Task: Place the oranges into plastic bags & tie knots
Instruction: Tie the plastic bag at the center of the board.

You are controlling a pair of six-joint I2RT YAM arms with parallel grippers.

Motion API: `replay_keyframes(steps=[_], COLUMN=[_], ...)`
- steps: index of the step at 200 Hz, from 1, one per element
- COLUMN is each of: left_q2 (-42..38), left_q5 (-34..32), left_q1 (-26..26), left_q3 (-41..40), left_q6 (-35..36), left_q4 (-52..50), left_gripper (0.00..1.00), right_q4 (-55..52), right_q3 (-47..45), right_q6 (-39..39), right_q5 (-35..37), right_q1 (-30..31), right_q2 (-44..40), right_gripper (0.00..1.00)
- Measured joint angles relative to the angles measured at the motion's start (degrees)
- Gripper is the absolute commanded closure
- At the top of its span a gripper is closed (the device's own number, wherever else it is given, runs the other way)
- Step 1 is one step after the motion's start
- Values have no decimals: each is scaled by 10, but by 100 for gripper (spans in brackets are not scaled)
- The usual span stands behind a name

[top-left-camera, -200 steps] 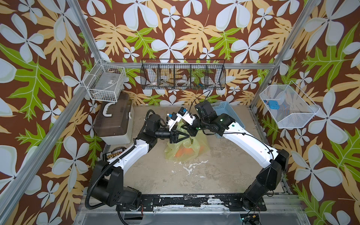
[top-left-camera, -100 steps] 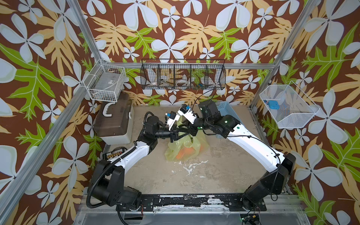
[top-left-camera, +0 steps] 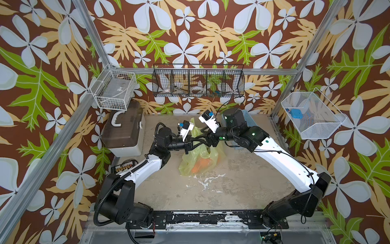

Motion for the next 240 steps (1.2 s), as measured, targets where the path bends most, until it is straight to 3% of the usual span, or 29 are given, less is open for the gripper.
replay_keyframes(steps=[62,80,90,97,105,117,131,170,240], left_q2=[2,4,5,6,7,8,8,-13,-50], left_q5=[5,8,10,13,16,19,19,-5,-43], left_q1=[0,0,0,0,0,0,0,1,4], left_q3=[17,19,19,20,22,24,31,29,-2], left_q6=[42,43,46,46,46,54,61,85,84], left_q4=[-47,-54,-57,-58,-60,-66,-80,-109,-100], left_gripper=[100,100,100,100,100,100,80,60,55], right_q4=[-13,-16,-15,-16,-16,-20,-28,-28,9], right_q3=[9,28,41,51,62,79,83,10,-82], right_q6=[5,7,9,9,9,10,4,2,33], right_q5=[8,9,11,13,13,15,23,24,-35], right_q1=[-2,-2,-2,-2,-2,-2,-3,-10,-12], right_q2=[19,33,42,49,57,72,82,43,-13], right_gripper=[42,46,60,82,100,100,100,100,100])
